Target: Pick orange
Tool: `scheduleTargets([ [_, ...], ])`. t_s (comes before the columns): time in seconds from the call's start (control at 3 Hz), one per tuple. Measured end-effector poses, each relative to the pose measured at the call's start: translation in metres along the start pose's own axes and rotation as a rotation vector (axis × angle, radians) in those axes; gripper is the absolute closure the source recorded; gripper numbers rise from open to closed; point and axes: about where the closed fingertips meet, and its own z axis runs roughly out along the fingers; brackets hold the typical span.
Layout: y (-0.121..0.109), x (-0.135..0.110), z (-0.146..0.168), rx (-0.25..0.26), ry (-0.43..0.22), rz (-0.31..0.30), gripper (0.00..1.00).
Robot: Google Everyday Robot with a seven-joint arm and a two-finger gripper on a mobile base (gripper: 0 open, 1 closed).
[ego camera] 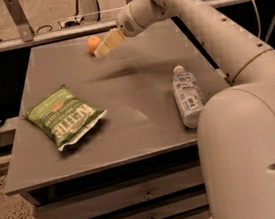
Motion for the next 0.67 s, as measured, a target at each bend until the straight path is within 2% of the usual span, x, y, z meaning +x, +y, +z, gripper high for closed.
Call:
scheduleTargets([
  [0.67, -0.022, 0.002, 0.044, 0.032, 0.018, 0.043, 0.0],
])
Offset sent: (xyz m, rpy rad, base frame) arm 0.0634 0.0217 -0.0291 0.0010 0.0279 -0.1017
